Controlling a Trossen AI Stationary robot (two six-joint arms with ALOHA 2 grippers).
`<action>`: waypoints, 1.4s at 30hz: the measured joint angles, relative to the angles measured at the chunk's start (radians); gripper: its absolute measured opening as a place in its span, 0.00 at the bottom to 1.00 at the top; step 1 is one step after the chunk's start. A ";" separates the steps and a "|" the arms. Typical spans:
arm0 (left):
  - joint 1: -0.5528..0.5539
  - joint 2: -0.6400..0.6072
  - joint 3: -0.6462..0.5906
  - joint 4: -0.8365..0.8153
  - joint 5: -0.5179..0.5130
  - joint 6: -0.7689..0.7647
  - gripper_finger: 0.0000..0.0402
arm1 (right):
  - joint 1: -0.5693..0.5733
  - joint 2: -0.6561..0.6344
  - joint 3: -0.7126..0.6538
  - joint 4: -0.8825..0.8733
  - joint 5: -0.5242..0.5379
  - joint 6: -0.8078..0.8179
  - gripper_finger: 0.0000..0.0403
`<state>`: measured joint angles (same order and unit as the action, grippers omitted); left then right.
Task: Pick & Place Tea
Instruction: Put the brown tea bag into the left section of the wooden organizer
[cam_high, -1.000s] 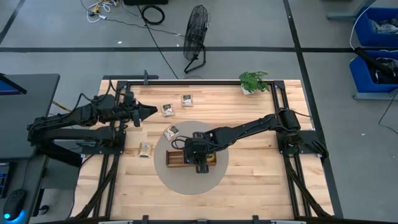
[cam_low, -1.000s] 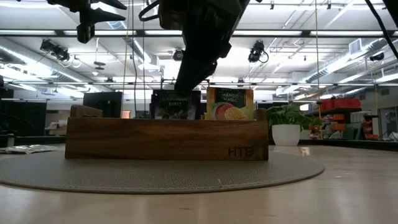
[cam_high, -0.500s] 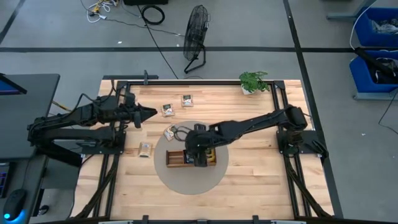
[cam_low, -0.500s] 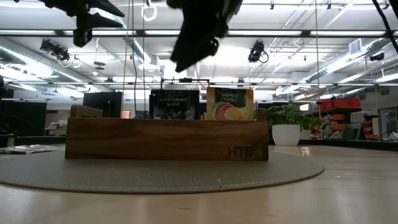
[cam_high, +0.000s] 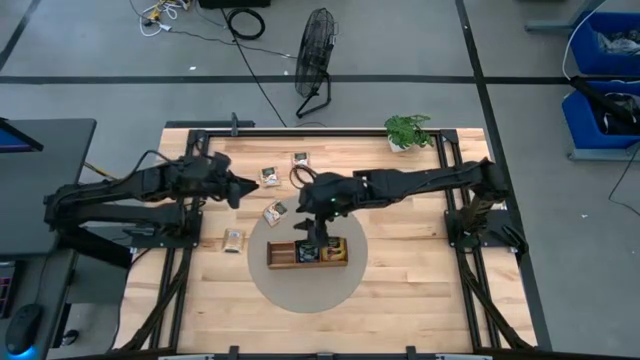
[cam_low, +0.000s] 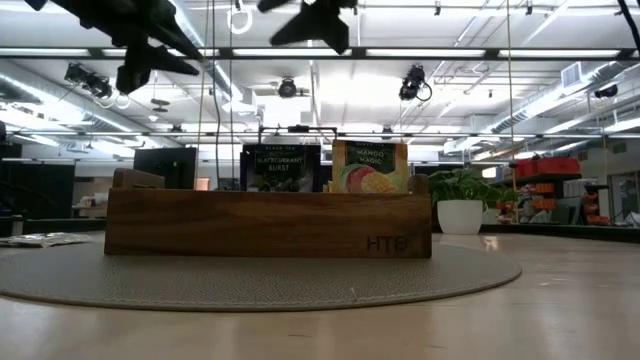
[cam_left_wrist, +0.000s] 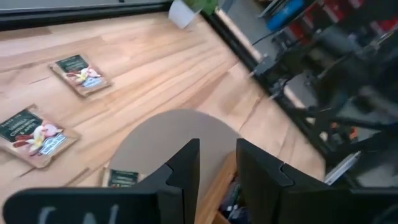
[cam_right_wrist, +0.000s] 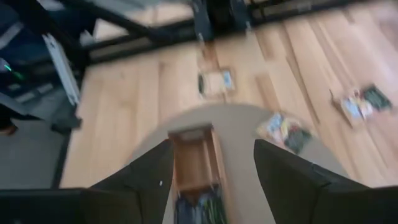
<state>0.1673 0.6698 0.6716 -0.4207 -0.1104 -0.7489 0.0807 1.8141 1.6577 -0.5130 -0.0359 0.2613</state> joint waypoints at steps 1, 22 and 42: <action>0.000 0.012 0.000 0.002 0.000 0.009 0.27 | 0.000 -0.003 0.000 0.028 -0.004 -0.006 0.57; 0.128 0.291 0.000 -0.114 0.107 0.028 0.27 | 0.004 -0.084 0.001 0.404 0.037 0.066 0.57; 0.269 0.741 0.001 -0.048 0.372 0.160 0.63 | 0.001 -0.157 0.000 0.272 0.044 0.011 0.57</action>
<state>0.4358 1.4108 0.6724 -0.4685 0.2619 -0.5889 0.0818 1.6570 1.6581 -0.2408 0.0084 0.2722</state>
